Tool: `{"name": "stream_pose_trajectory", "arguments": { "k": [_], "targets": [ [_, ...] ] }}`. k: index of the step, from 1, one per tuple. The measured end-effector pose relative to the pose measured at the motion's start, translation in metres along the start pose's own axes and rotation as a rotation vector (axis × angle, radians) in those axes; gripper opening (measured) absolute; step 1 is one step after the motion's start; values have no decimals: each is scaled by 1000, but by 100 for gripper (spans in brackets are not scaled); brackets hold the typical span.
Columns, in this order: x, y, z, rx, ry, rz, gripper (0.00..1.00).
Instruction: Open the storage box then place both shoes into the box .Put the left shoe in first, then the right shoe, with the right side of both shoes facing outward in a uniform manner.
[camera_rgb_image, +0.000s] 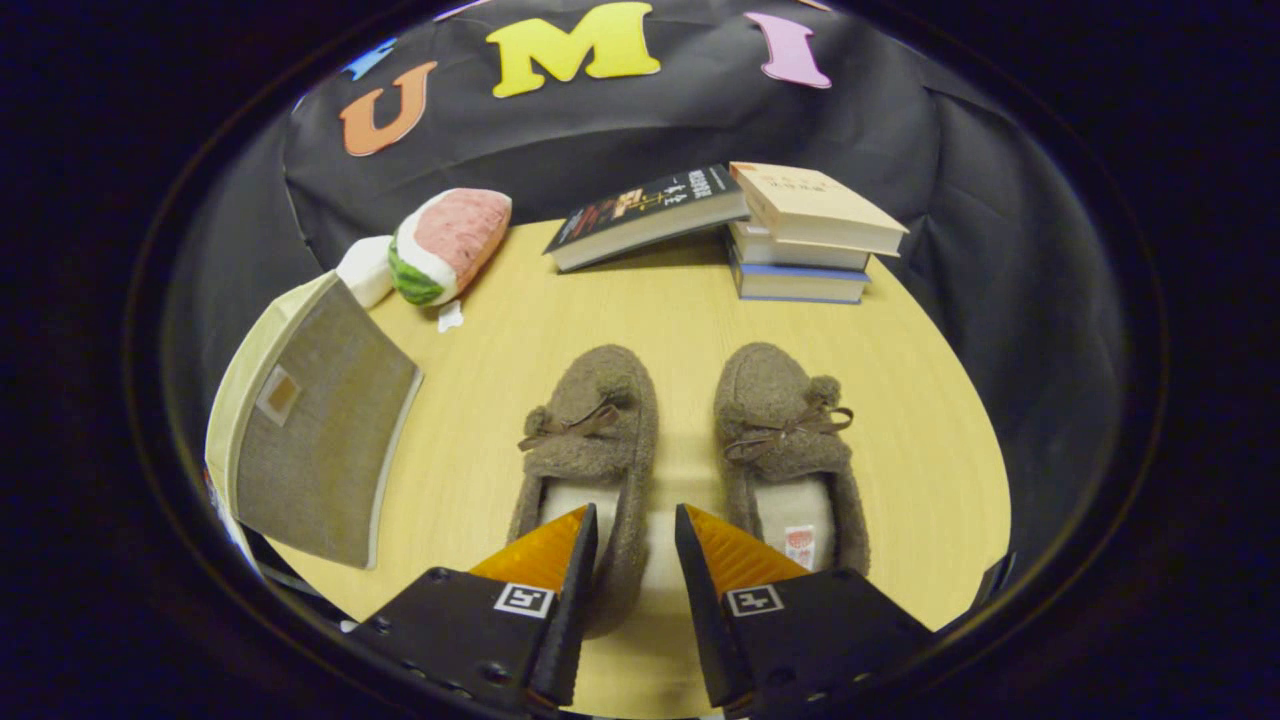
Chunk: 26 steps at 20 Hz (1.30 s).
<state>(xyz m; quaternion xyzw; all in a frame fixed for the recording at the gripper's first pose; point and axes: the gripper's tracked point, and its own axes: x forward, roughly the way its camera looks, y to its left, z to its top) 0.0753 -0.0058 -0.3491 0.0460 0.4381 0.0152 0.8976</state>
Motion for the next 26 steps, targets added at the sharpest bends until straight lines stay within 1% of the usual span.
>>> {"name": "stream_pose_trajectory", "arguments": {
  "k": [2,3,6,7,8,11,16,21,26],
  "targets": [
    [9,0,-6,25,38,5,48],
    [15,2,-8,33,49,6,48],
    [21,4,-11,39,68,1,24],
    [20,1,-6,31,67,-18,16],
    [20,1,-7,46,60,-22,1],
    [20,2,-7,77,70,-25,1],
    [7,10,-1,171,93,16,0],
    [-17,26,10,216,71,42,0],
    [-51,47,31,303,31,61,0]
  ]
}}
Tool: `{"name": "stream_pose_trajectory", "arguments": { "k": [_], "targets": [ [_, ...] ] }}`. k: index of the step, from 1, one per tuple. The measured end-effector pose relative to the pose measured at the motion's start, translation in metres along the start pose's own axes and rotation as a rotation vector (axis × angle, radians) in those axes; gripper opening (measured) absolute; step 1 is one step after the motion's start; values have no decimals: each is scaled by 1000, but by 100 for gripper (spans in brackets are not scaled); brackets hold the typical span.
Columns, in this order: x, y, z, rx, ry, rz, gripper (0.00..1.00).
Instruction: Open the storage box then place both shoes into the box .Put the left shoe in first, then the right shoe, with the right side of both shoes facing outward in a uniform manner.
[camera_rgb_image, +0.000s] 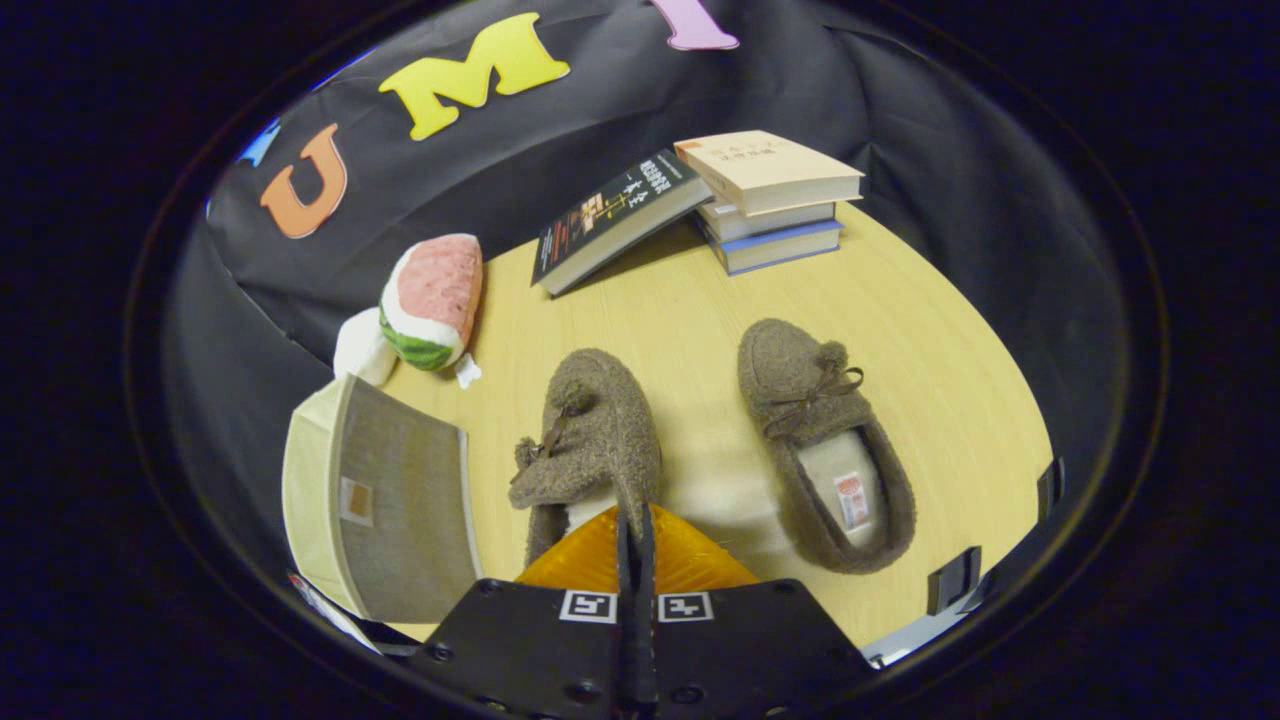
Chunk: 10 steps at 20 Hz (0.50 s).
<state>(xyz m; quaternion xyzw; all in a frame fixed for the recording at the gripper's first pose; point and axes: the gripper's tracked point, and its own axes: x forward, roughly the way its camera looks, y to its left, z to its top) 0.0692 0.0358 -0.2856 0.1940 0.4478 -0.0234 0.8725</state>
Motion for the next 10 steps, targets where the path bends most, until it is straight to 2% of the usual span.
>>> {"name": "stream_pose_trajectory", "arguments": {
  "k": [6,10],
  "targets": [
    [-56,68,35,96,-110,58,0],
    [-82,119,51,115,-168,86,0]
  ]
}}
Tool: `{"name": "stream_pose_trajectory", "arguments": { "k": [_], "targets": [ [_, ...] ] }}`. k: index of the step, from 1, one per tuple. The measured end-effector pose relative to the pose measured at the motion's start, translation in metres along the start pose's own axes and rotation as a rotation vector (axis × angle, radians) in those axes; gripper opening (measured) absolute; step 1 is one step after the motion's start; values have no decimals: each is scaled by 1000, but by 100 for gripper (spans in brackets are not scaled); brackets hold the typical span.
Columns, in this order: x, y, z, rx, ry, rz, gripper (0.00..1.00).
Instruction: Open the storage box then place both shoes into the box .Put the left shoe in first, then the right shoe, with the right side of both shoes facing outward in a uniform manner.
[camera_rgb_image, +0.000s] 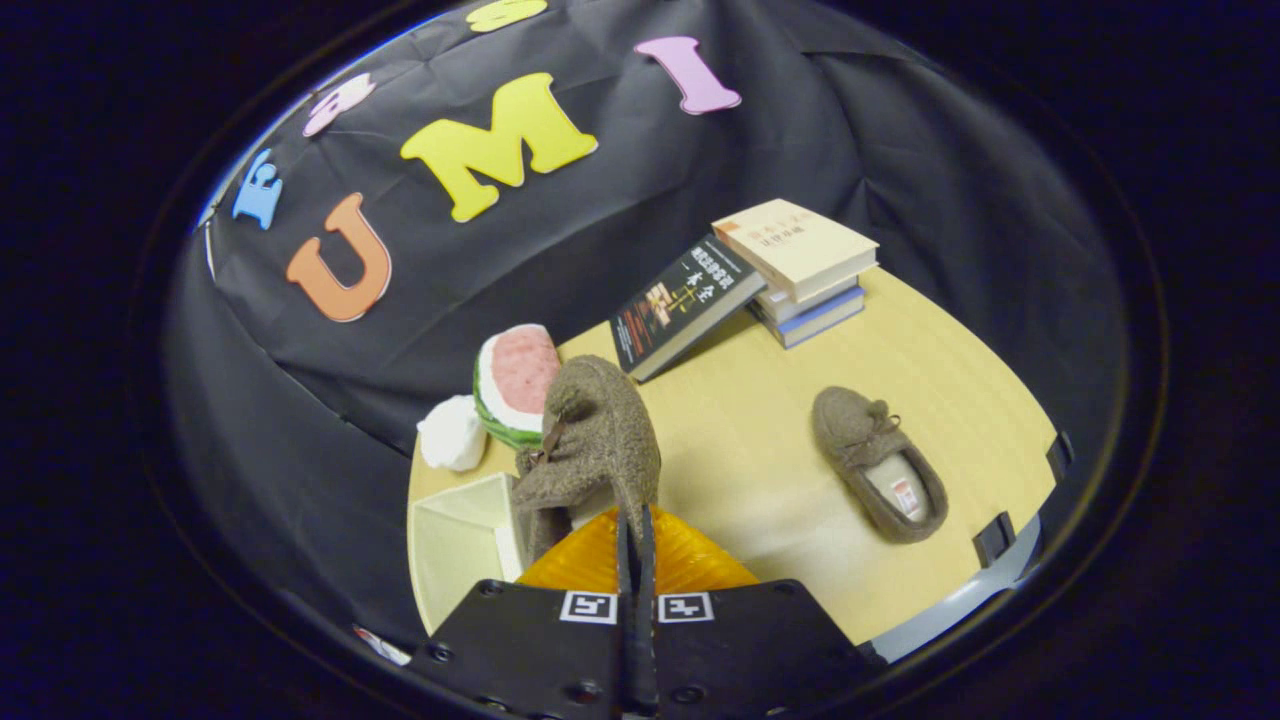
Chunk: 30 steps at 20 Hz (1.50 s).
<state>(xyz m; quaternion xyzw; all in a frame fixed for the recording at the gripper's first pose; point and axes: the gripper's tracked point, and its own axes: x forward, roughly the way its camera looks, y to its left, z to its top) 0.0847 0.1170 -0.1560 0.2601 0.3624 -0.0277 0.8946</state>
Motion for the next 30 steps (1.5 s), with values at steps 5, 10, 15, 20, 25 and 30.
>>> {"name": "stream_pose_trajectory", "arguments": {
  "k": [5,10,15,20,25,30],
  "targets": [
    [-4,71,-10,9,-16,51,0],
    [8,127,-48,24,33,95,0],
    [26,161,-96,-2,93,105,0],
    [45,165,-139,-8,157,95,1],
    [68,166,-171,-13,194,80,1],
    [87,163,-196,-43,240,51,1]
  ]
}}
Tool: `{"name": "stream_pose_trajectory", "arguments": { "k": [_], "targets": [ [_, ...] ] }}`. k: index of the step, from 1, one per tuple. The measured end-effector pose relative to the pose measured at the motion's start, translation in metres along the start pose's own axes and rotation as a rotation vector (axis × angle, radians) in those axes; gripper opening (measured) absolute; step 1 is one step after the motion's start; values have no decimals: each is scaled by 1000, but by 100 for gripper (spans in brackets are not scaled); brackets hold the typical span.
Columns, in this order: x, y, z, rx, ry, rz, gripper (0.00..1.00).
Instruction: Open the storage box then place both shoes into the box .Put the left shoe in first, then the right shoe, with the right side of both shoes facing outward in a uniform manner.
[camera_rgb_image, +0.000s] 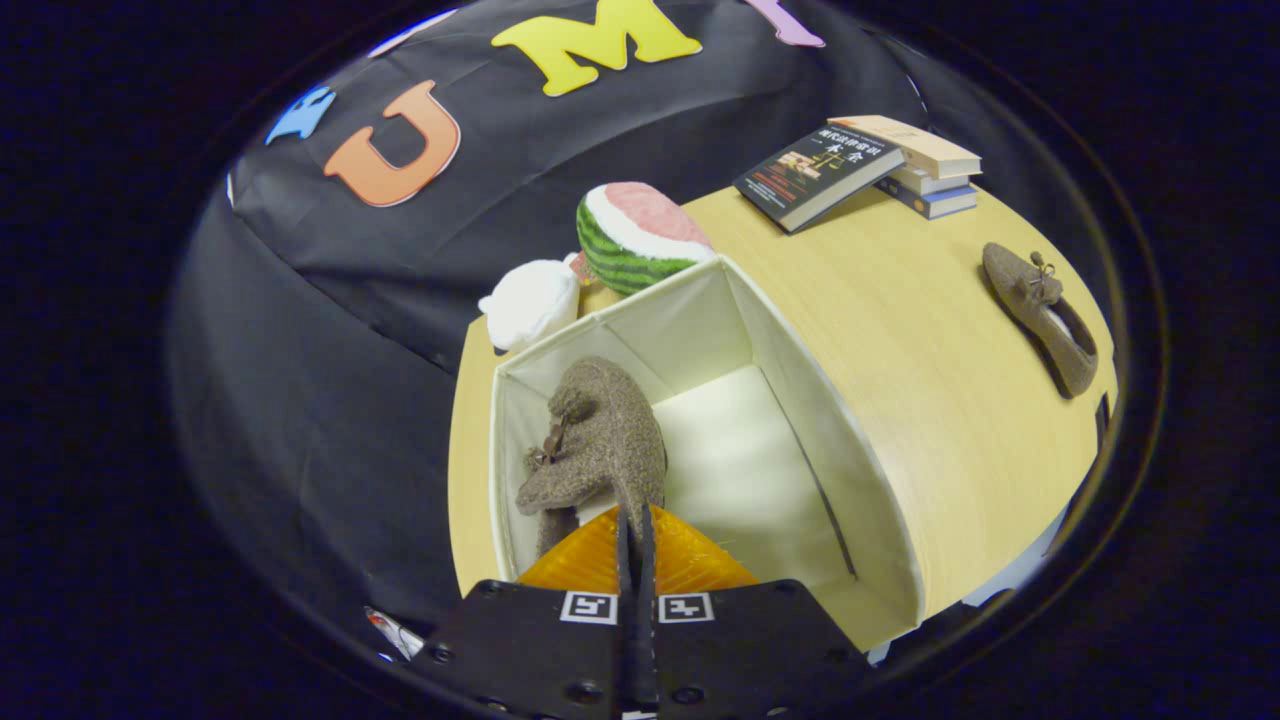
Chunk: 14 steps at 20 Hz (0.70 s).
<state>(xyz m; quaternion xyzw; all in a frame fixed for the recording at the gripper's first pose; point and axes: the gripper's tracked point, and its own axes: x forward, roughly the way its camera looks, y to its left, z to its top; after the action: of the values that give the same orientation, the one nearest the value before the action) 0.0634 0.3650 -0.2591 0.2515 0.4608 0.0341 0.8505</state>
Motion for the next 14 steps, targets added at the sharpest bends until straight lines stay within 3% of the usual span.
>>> {"name": "stream_pose_trajectory", "arguments": {
  "k": [12,14],
  "targets": [
    [44,-14,-19,1,67,-66,1],
    [43,-11,-18,15,70,-50,13]
  ]
}}
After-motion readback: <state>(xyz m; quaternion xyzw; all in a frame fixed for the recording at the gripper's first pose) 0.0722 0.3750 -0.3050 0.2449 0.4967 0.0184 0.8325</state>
